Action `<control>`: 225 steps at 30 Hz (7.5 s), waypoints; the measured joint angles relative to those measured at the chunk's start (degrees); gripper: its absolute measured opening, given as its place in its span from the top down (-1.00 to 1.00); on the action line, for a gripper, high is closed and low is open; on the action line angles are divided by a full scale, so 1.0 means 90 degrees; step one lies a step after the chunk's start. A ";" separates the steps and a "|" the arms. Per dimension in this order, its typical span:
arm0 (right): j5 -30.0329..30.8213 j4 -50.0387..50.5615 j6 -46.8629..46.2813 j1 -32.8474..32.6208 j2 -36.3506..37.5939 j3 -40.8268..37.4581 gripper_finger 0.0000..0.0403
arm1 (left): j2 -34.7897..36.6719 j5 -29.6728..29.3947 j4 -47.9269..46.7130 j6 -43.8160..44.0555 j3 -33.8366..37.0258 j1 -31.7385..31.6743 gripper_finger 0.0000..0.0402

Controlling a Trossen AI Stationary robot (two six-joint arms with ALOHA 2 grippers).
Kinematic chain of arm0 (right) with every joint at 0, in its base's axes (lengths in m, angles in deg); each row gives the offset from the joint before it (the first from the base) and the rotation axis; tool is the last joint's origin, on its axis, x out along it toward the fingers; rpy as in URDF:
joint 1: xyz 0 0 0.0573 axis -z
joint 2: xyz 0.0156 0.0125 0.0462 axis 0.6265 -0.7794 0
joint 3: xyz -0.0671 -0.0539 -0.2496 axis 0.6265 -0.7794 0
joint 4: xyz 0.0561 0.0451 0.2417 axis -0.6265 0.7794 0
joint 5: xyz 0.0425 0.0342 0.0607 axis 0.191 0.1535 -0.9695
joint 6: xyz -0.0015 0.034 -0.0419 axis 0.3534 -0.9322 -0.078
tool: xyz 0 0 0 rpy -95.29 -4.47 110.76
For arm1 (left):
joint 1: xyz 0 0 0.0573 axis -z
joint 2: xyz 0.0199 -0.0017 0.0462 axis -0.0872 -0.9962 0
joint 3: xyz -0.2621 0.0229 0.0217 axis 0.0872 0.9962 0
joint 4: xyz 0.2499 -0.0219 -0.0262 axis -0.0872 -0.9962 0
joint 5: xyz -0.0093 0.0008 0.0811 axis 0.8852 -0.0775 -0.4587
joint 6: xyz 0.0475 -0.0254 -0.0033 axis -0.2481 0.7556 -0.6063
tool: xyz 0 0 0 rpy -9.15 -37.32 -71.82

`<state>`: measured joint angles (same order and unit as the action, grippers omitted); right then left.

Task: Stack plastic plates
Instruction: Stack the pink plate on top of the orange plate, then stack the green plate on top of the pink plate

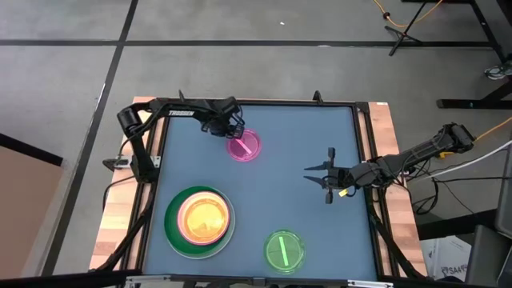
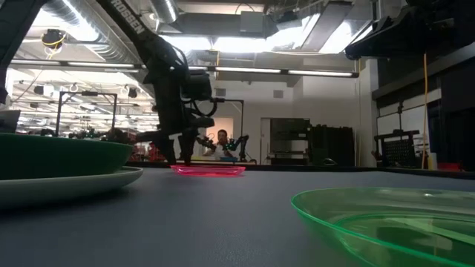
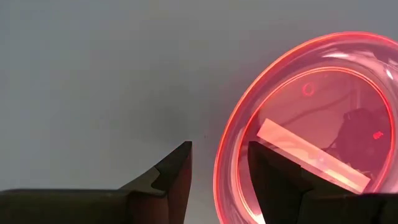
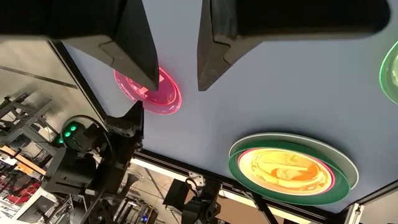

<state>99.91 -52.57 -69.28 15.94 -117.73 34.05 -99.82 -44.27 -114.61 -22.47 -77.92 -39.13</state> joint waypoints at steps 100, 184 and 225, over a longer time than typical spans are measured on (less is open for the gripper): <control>-0.0002 0.0140 -0.0002 0.0000 0.0000 0.0000 0.48 | -0.0018 0.2669 0.1412 -0.0471 0.0007 0.0742 1.00; -0.0002 0.0138 -0.0027 -0.0002 0.0000 0.0000 0.48 | -0.0011 0.3056 -0.3055 -0.6940 0.0007 0.3274 1.00; -0.0002 0.0138 -0.0022 -0.0002 0.0000 0.0000 0.48 | 0.0093 0.2981 -0.3094 -0.5228 0.0007 0.3497 0.64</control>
<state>99.89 -51.32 -69.48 15.92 -117.73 34.05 -98.98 -17.44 -142.45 -69.53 -77.85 -7.66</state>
